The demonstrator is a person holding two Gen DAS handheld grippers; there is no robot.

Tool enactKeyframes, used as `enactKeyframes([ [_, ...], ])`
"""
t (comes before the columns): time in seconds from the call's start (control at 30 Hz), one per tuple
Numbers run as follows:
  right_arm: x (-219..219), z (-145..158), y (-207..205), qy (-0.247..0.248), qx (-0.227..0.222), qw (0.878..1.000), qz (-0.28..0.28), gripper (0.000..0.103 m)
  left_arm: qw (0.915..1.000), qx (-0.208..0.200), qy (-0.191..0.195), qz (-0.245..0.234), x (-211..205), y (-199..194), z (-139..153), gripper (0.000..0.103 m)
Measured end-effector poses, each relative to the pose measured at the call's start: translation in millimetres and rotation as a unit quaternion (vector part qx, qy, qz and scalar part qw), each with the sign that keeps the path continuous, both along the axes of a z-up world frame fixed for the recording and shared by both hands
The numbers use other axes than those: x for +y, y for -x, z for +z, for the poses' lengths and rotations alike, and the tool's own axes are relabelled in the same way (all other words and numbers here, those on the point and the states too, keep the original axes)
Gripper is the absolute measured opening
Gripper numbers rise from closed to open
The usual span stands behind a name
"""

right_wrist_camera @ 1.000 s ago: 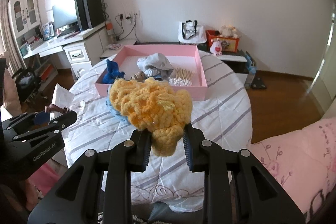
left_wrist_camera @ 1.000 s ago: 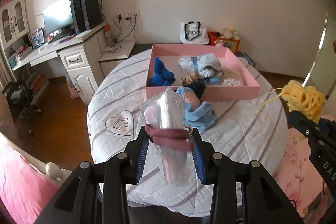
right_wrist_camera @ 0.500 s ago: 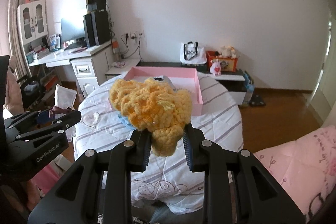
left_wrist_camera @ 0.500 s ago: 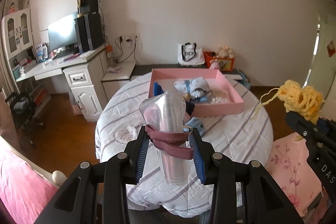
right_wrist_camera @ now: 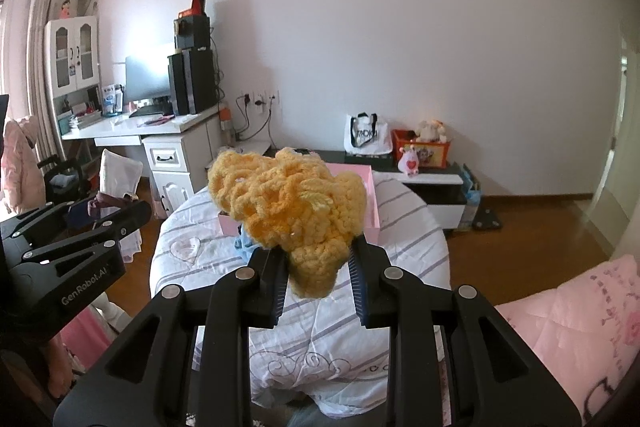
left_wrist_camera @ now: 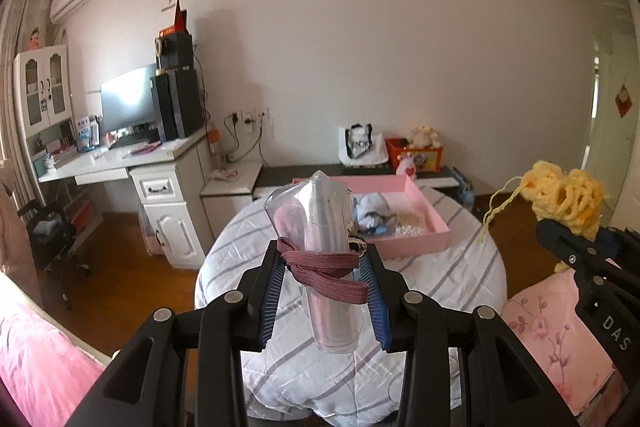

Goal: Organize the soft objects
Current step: 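Hold the bottle and the yellow plush raised above the bed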

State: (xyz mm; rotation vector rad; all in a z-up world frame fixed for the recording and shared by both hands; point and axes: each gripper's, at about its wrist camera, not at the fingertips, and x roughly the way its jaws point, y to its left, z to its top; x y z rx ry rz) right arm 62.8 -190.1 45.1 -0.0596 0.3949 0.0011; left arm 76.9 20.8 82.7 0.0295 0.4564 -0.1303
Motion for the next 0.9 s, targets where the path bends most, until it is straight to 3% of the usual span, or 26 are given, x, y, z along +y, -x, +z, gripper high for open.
enactKeyframes([
  [0.43, -2, 5, 22, 0.001, -0.025, 1.000, 0.002, 0.025, 0.9996, -0.028, 0.002, 0.009, 1, 28, -7, 0.035],
  [0.9, -4, 4, 20, -0.002, -0.020, 1.000, -0.001, 0.024, 0.9997, -0.017, 0.003, 0.016, -1, 14, -6, 0.035],
])
